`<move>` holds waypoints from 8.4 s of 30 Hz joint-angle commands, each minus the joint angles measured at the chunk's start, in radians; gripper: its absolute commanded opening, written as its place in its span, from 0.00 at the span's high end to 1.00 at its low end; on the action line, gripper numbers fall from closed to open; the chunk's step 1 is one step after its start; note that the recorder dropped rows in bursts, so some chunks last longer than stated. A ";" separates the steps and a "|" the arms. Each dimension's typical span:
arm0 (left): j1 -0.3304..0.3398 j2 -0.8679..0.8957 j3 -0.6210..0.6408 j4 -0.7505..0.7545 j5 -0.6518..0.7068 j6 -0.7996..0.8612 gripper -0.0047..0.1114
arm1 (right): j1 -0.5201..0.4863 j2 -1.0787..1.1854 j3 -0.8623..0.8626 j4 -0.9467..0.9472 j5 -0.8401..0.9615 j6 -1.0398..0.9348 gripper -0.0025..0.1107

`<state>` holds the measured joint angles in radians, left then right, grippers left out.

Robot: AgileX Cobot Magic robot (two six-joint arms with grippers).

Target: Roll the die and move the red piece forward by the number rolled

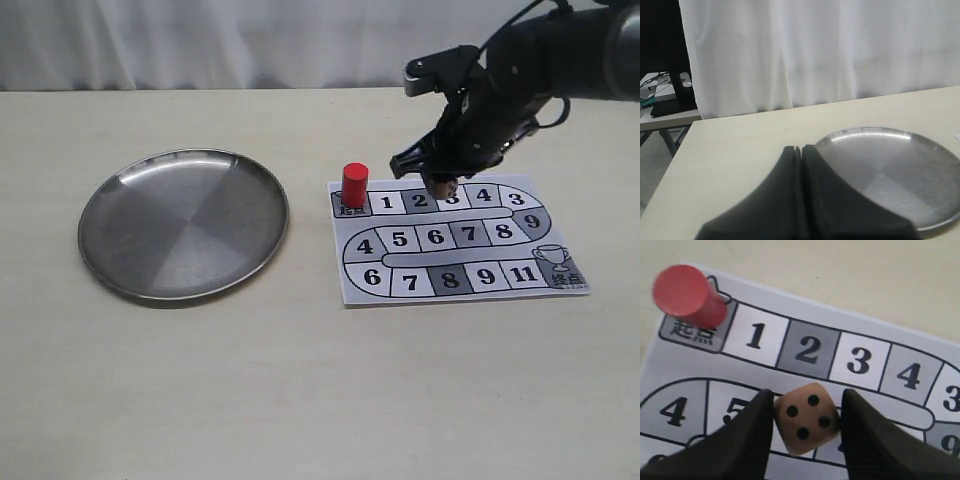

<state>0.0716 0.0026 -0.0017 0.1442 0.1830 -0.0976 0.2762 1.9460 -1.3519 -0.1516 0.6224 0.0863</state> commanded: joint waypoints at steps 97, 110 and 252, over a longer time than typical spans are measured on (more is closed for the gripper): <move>0.003 -0.003 0.002 0.000 -0.009 -0.001 0.96 | -0.151 0.048 0.133 0.221 0.091 -0.482 0.28; 0.003 -0.003 0.002 0.000 -0.009 -0.001 0.96 | -0.123 0.048 -0.082 0.438 0.262 -0.580 0.28; 0.003 -0.003 0.002 0.000 -0.009 -0.001 0.96 | -0.101 0.240 -0.071 0.367 -0.122 -0.543 0.94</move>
<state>0.0716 0.0026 -0.0017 0.1442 0.1830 -0.0976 0.1807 2.1687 -1.4413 0.2360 0.4923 -0.4601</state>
